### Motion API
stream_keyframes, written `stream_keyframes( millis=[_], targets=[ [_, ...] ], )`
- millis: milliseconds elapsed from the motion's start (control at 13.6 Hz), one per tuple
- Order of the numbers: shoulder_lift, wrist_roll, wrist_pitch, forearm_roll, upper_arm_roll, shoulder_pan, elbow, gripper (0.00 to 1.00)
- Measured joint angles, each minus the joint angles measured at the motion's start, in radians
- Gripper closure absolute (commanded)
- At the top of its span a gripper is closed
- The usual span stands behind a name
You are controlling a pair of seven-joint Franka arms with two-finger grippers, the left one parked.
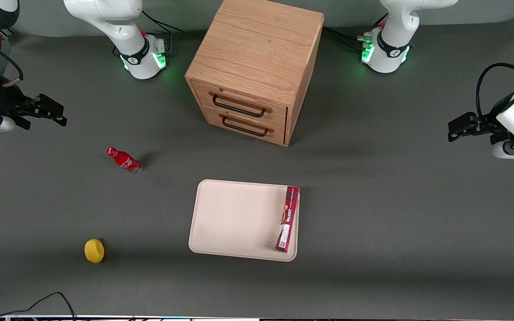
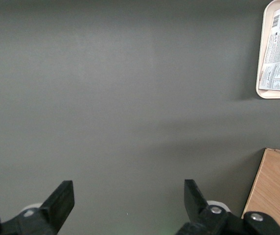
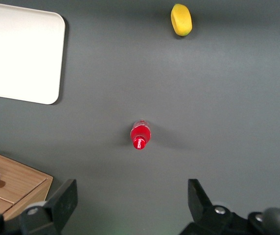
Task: Place coke bottle on tray
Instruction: 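Move the open right gripper toward the red Coca-Cola bottle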
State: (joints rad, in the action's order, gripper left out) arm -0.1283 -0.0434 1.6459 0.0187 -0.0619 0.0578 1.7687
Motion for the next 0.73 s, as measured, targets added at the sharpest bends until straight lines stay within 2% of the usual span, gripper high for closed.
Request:
stream_keyframes(
  millis=[514, 734],
  targets=[
    [0.045, 0.001, -0.058, 0.002, 0.000, 0.019, -0.041, 0.00],
    [0.111, 0.001, -0.045, 0.034, -0.002, 0.019, -0.039, 0.00]
  ],
)
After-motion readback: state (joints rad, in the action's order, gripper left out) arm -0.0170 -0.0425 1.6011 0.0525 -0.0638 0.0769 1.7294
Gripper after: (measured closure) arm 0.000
